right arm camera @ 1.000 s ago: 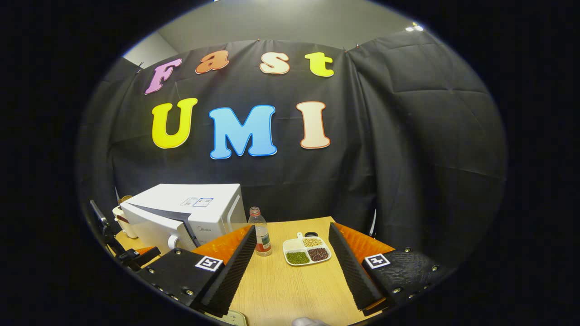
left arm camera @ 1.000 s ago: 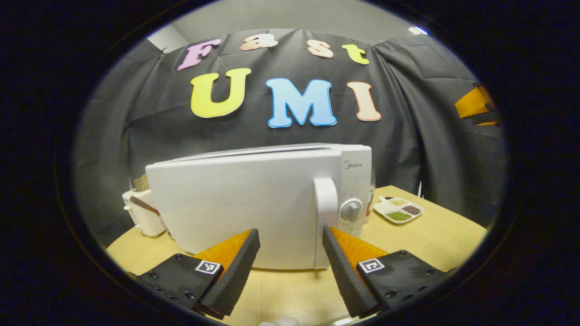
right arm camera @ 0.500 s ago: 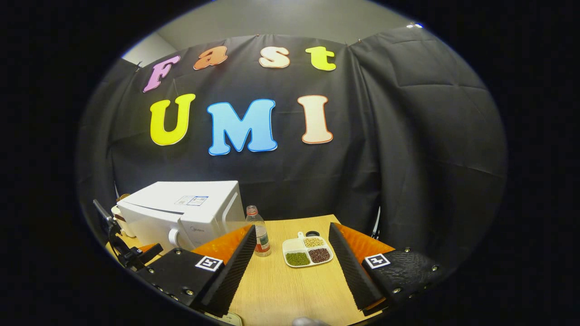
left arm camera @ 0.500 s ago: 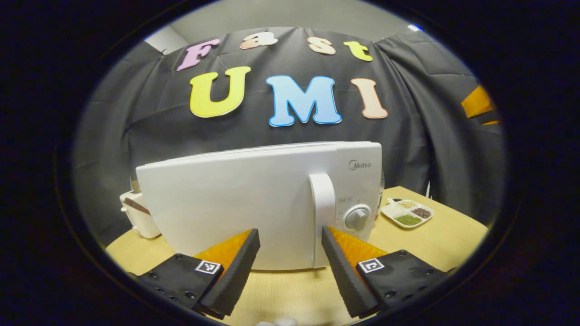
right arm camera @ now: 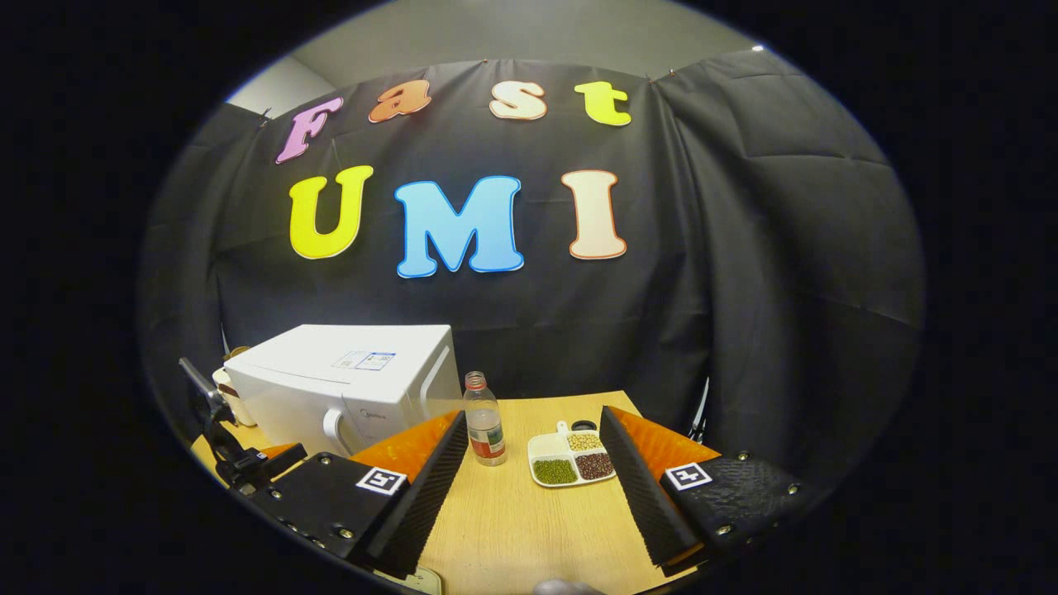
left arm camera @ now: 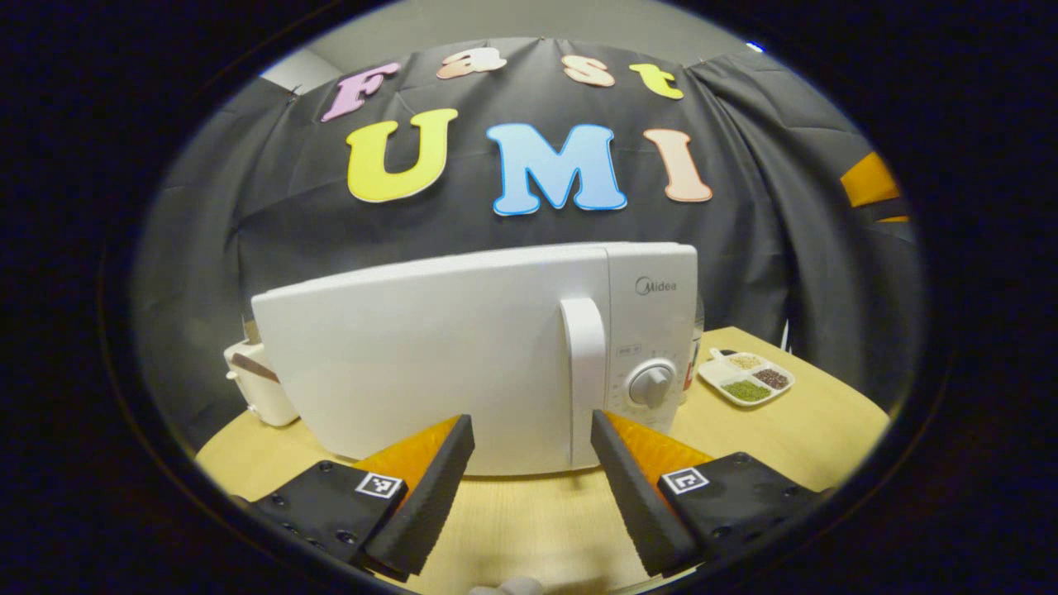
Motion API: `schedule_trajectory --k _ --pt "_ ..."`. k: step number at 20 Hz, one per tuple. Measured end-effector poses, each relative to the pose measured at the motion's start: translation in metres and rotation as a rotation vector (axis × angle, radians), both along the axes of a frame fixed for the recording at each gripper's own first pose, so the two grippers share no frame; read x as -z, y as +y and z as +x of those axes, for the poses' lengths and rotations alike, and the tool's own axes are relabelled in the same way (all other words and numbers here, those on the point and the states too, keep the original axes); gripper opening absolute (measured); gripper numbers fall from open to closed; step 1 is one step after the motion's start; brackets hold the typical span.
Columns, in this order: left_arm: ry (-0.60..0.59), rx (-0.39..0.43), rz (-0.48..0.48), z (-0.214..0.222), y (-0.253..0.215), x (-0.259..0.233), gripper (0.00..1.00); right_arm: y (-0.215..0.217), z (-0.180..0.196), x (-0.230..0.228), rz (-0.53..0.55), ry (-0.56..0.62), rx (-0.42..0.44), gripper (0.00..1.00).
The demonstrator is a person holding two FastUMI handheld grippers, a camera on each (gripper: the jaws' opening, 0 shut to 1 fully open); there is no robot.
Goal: Open the microwave oven with the left hand, put the food in, and close the microwave oven.
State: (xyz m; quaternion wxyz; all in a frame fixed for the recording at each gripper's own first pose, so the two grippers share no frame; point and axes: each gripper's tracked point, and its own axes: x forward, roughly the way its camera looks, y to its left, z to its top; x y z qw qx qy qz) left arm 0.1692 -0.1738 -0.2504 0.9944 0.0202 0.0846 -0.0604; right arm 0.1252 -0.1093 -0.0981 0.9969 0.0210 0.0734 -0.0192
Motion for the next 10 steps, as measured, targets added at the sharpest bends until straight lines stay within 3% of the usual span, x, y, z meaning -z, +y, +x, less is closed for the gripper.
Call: schedule_trajectory --k 2,3,8,9,10 --pt "-0.016 0.003 0.006 -0.014 0.007 -0.023 1.0 0.005 -0.005 -0.009 0.015 -0.01 -0.011 0.98" --pt "-0.022 0.002 -0.002 -0.023 0.012 -0.036 0.95 0.007 -0.01 -0.015 0.014 -0.018 -0.014 0.98" --pt "-0.05 -0.035 -0.035 -0.071 0.057 -0.117 0.95 0.018 -0.04 -0.055 0.023 -0.06 -0.024 0.98" --pt "-0.068 -0.043 -0.034 -0.081 0.068 -0.139 1.0 0.021 -0.047 -0.063 0.02 -0.066 -0.022 0.98" --pt "-0.087 -0.055 -0.032 -0.089 0.082 -0.161 0.95 0.023 -0.053 -0.072 0.015 -0.076 -0.019 0.98"
